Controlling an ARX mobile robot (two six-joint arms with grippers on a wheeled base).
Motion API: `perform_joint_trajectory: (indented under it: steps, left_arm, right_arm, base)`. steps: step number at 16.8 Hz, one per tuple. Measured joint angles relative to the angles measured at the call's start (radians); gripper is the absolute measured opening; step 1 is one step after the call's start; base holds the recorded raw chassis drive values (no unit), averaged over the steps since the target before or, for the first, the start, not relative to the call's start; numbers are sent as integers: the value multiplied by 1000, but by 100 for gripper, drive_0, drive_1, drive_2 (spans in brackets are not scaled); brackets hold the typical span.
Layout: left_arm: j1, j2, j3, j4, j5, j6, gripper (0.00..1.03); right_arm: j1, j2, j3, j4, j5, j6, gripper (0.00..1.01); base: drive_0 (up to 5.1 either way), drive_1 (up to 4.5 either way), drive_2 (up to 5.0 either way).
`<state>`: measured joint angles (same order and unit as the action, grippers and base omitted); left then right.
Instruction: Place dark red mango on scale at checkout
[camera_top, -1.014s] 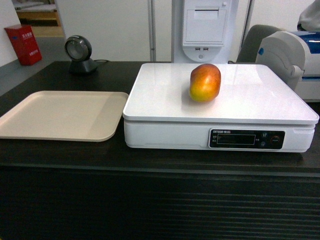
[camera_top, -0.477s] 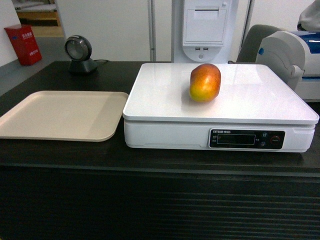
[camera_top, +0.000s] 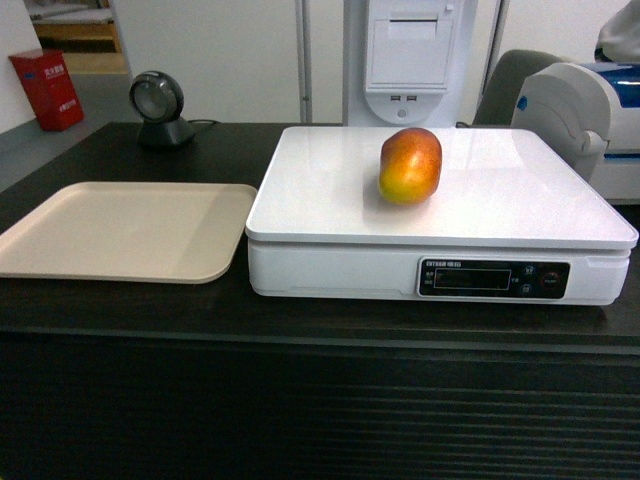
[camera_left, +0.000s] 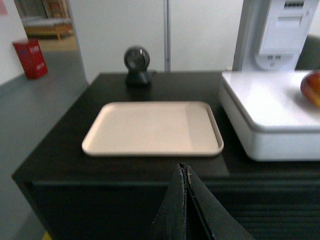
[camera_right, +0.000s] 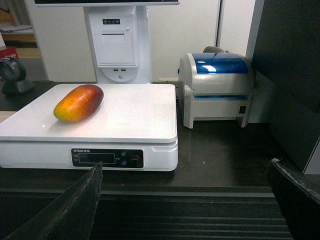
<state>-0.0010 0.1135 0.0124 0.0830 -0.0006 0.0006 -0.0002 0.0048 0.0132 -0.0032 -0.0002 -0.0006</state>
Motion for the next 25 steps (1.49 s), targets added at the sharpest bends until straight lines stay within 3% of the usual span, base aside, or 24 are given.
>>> perform_joint_trajectory:
  steps: [3, 10, 11, 15, 16, 17, 18, 25]
  left_arm:
    - [0, -81, -3, -97, 0, 0, 2]
    - [0, -105, -2, -87, 0, 0, 2]
    - [0, -105, -3, -87, 0, 0, 7]
    - [0, -105, -2, -87, 0, 0, 53]
    - [0, -105, -2, -86, 0, 0, 65]
    - [0, -105, -2, -87, 0, 0, 89]
    - [0, -105, -3, -86, 0, 0, 100]
    - [0, -105, -2, -87, 0, 0, 98]
  right_arm:
    - [0, 0, 0, 0, 0, 0, 98]
    - [0, 0, 0, 0, 0, 0, 98]
    - [0, 0, 0, 0, 0, 0, 98]
    - [0, 0, 0, 0, 0, 0, 98]
    - [0, 0, 0, 0, 0, 0, 98]
    - [0, 0, 0, 0, 0, 0, 98]
    - [0, 0, 0, 0, 0, 0, 98]
    - [0, 0, 0, 0, 0, 0, 98]
  base:
    - [0, 0, 0]
    - [0, 0, 0]
    - [0, 0, 0]
    - [0, 0, 0]
    - [0, 0, 0]
    - [0, 0, 0]
    - [0, 0, 0]
    - [0, 0, 0]
